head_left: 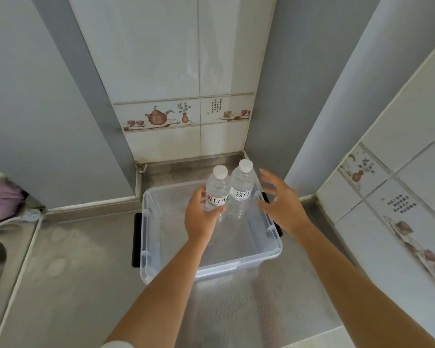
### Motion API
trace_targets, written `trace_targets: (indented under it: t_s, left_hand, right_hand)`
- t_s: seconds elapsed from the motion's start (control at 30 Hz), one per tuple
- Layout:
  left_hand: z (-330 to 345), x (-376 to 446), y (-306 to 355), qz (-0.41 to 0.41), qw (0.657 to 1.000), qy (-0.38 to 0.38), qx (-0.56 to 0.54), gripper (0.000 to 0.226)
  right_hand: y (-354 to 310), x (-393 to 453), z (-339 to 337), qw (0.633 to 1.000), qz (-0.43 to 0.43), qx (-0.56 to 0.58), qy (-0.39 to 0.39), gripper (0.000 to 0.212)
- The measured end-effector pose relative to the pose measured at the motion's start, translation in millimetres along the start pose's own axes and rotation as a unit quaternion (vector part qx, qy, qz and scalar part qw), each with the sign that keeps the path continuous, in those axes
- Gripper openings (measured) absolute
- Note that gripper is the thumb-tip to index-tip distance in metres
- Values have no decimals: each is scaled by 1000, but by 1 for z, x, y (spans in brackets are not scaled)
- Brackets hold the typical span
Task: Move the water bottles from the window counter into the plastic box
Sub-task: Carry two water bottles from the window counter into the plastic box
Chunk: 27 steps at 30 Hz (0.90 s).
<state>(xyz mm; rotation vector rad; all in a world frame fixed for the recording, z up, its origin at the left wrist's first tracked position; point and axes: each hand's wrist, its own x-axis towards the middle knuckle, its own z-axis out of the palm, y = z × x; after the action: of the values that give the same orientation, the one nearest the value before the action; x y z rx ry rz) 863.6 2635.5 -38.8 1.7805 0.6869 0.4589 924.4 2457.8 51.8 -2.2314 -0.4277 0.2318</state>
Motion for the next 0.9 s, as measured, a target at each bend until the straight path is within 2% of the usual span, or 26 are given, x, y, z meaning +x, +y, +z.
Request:
trace_targets:
  t_s: [0.17,0.4,0.63,0.7,0.77,0.83,0.9]
  left_hand:
    - [6,-5,6,-9,999,39,20,64]
    - [2,-6,11,-10,999,-1,32,67]
    - [-19,-30,28,-29,999,35,6,74]
    - [-28,-47,34,-25,999,34,4,69]
    - [-38,-69,43,-15,999,18,27,54]
    - [-48,-93,55,11,997,-18,72,38]
    - [-58,-119,69,48,987,-62,138,32]
  right_hand:
    - [12,-21,2,1000,13,2,-1,71]
    - [17,-50,-6,1000,-9,-28,-5,65]
    - [22,-93,-28,999,-32,-34,6,52]
    - [22,-107,-34,999,-38,-37,8,46]
    - [19,-122,-40,998,-48,-40,17,42]
    - [14,-141,-49,997,-60,-49,30,39]
    - [8,-162,-58,995,-65,-60,43,39]
